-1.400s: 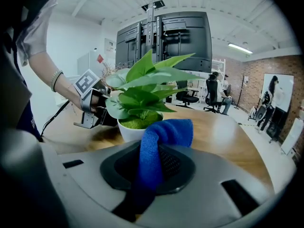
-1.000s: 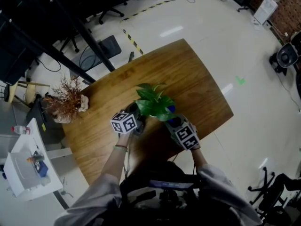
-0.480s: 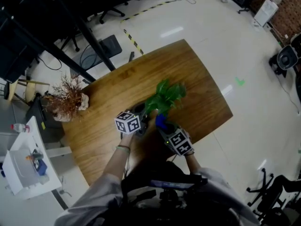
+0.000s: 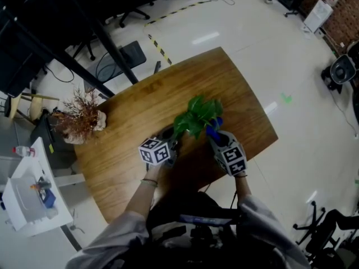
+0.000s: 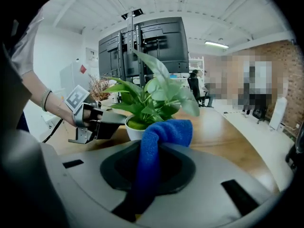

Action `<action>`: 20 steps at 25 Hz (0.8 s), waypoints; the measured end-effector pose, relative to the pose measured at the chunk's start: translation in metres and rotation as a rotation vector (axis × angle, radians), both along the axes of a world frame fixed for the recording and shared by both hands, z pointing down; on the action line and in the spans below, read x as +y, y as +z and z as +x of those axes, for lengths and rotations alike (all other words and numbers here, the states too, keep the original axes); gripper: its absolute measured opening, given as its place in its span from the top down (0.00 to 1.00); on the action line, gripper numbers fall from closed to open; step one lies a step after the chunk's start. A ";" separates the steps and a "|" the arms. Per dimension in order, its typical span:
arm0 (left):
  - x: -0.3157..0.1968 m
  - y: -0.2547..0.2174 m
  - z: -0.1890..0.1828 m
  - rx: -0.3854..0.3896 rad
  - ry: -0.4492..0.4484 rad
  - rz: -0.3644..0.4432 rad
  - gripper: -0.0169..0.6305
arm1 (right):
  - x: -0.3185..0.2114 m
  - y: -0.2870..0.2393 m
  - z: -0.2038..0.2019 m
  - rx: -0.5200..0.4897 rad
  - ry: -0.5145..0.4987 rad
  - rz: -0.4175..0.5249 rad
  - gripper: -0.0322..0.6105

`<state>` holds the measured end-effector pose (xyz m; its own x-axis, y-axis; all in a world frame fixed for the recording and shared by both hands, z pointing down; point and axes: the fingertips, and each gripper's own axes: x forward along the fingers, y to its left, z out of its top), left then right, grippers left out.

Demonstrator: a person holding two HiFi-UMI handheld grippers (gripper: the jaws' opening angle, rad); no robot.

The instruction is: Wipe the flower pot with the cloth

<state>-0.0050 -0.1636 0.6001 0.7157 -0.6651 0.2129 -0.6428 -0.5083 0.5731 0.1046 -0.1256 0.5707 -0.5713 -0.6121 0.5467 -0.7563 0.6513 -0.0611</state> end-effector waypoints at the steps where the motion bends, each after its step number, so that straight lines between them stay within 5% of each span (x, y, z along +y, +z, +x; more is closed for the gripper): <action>1: 0.000 0.001 0.000 0.001 -0.002 -0.004 0.96 | -0.005 0.000 -0.002 0.006 -0.018 0.007 0.86; 20: 0.011 -0.006 -0.012 0.067 -0.086 -0.026 0.96 | 0.019 0.042 -0.056 0.019 -0.140 -0.098 0.86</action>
